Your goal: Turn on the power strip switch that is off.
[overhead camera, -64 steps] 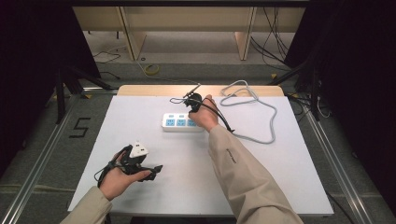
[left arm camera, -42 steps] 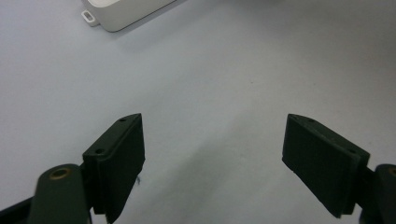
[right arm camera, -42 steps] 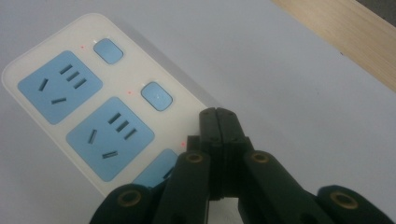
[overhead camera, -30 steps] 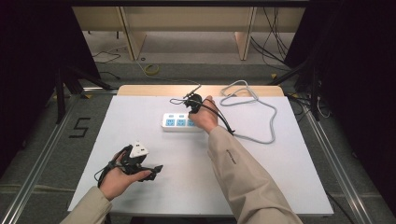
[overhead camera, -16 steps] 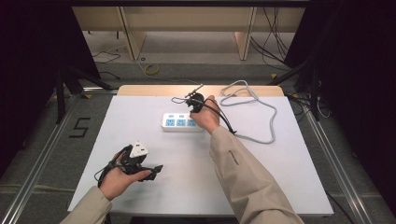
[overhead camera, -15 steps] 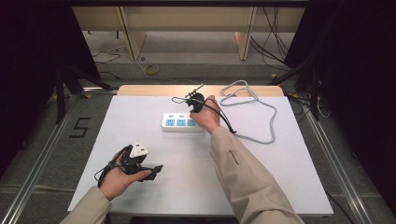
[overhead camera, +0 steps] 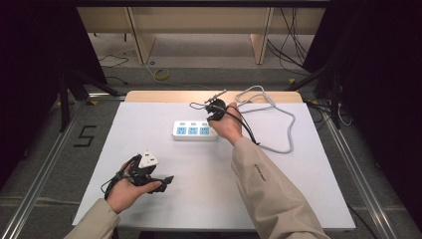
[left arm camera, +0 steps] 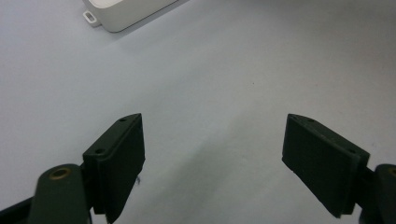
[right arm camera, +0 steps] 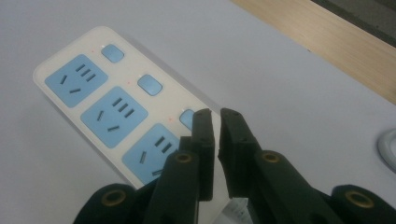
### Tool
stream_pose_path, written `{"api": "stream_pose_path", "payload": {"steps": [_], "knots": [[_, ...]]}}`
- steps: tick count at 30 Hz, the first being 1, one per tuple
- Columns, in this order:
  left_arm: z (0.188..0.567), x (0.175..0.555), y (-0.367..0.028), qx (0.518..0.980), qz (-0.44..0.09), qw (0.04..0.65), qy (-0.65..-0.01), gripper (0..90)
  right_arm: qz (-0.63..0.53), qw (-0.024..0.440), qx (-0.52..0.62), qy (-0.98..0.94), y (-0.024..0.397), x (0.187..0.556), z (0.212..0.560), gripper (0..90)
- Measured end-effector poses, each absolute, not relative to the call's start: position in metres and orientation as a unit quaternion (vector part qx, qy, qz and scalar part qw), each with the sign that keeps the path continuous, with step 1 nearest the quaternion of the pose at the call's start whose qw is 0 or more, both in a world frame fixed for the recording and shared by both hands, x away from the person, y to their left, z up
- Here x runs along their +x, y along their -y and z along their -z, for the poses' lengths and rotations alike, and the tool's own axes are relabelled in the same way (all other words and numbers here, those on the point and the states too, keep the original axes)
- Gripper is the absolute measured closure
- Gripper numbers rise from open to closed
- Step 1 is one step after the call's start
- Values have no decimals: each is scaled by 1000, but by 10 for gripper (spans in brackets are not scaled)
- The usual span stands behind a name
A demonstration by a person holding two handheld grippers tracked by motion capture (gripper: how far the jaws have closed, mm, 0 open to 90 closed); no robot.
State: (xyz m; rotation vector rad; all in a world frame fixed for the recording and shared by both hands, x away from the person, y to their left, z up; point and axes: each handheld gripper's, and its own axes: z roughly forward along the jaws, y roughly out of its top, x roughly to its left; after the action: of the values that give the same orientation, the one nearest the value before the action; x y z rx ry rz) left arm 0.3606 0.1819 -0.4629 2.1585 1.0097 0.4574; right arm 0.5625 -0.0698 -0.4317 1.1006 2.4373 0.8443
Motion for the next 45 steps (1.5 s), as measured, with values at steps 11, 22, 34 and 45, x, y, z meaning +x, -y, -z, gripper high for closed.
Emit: {"api": "stream_pose_path", "payload": {"steps": [11,22,34,45], "knots": [[463,360,-181,833,-178,349,-389,209,-315,168,393,-847,90,550,426,757],[463,361,-182,832,-179,349,-392,209,-324,168,399,-841,114,536,423,676],[463,361,-183,832,-179,348,-393,209,-341,165,407,-831,140,520,420,605],[464,361,-183,832,-180,347,-394,209,-353,170,415,-821,163,505,416,572]]}}
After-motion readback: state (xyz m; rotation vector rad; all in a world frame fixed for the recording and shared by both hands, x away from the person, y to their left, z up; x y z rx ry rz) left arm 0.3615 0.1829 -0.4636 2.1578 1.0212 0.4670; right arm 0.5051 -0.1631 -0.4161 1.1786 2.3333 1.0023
